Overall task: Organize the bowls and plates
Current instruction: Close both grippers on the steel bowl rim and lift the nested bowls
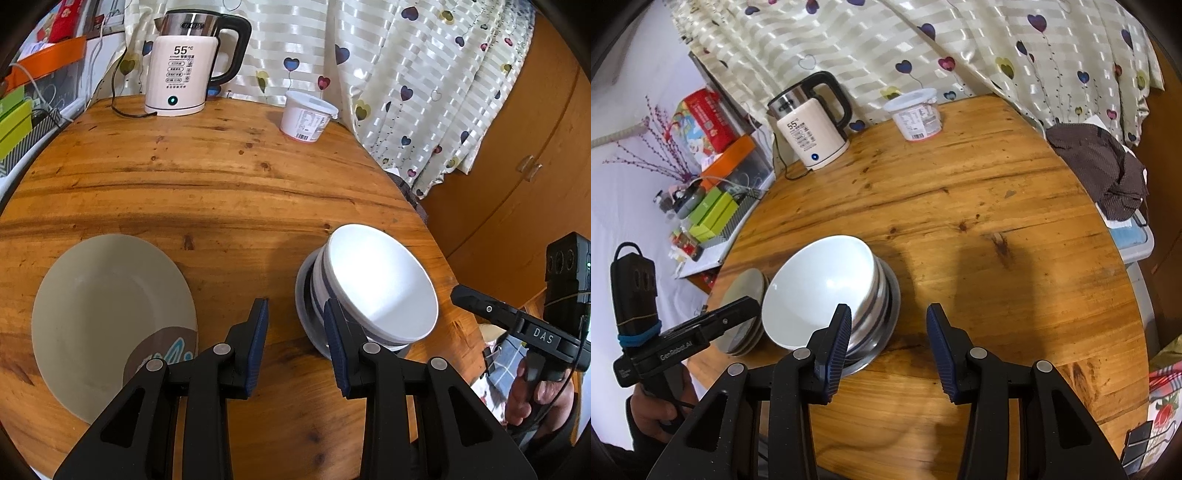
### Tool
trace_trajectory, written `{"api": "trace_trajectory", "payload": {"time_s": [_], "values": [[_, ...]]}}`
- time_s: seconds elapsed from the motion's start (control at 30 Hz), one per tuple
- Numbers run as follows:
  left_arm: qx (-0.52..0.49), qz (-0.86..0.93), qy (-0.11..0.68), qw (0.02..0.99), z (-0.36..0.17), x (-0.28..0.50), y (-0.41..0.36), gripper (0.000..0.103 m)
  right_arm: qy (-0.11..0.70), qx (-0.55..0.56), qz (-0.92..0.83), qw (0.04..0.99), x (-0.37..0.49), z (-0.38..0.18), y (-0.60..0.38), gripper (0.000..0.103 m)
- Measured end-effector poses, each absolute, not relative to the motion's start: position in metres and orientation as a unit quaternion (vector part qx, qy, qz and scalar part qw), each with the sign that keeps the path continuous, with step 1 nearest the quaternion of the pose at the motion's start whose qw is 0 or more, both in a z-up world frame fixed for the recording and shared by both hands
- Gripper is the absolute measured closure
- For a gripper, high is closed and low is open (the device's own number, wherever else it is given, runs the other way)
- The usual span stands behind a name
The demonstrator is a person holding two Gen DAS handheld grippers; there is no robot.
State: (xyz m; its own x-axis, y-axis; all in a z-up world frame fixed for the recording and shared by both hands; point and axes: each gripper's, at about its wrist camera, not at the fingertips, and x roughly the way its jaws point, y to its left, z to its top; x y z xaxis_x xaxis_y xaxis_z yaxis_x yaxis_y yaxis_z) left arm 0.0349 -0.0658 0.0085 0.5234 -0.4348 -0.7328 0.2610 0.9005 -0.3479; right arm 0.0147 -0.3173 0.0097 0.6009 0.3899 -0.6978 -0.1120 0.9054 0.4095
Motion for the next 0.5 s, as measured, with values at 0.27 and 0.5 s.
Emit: {"api": "trace_trajectory", "payload": {"time_s": [0.27, 0.5], "values": [[-0.111, -0.200, 0.459, 0.858, 0.000, 0.037, -0.064, 0.070, 0.435, 0.181, 0.139, 0.871, 0.015, -0.001, -0.326, 0.060], [-0.121, -0.212, 0.472, 0.847, -0.008, 0.039, -0.066, 0.070, 0.450, 0.198, 0.156, 0.857, 0.019, -0.013, -0.324, 0.069]]}}
